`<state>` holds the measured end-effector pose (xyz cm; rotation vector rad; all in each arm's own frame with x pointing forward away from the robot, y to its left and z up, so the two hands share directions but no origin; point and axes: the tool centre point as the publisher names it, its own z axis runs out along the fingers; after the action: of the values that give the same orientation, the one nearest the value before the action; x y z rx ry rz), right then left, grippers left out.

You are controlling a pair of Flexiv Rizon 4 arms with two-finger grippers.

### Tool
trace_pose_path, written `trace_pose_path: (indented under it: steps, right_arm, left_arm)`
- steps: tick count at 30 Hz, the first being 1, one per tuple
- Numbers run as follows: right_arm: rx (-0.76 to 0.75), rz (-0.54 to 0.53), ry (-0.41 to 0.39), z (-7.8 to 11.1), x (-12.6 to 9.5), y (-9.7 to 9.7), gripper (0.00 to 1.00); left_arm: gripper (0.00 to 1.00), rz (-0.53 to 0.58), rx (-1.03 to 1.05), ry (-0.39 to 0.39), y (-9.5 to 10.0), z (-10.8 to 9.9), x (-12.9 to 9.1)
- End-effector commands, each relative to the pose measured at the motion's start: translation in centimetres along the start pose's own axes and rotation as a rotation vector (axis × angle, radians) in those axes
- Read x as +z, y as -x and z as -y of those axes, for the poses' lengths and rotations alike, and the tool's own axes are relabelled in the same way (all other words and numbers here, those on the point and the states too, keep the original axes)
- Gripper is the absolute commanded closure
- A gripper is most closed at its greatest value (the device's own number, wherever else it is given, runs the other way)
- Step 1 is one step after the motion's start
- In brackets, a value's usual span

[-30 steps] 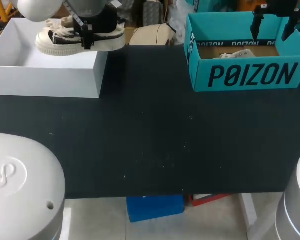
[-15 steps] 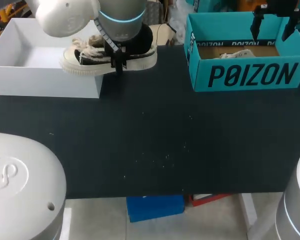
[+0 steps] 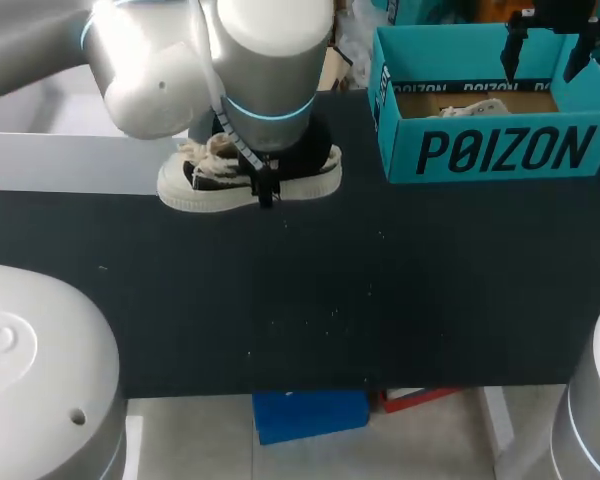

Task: Take the shoe out of the shoebox, open the shoe tongue, remove and reinsert the insole, then place the shoe into the shoebox

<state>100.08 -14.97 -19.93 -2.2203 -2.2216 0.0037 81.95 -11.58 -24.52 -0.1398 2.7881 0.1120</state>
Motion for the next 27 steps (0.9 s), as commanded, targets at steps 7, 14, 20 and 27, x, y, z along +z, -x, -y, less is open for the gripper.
trace_pose_path:
  steps: [7, 14, 20, 27]
  right_arm:
    - [0.0, 0.0, 0.0, 0.0, 0.0, 0.0, 0.0]
    - [0.0, 0.0, 0.0, 0.0, 0.0, 0.0, 0.0]
    - [0.0, 0.0, 0.0, 0.0, 0.0, 0.0, 0.0]
    - [0.0, 0.0, 0.0, 0.0, 0.0, 0.0, 0.0]
  left_arm:
    - [1.0, -0.035, 0.0, 0.009, -4.4, 3.4, 5.6]
    - [1.0, -0.078, 0.02, 0.016, -7.4, 4.9, 8.7]
    - [1.0, -0.095, 0.017, 0.024, -8.0, 4.8, 10.9]
    - [1.0, -0.095, 0.026, 0.048, -8.0, 4.6, 13.3]
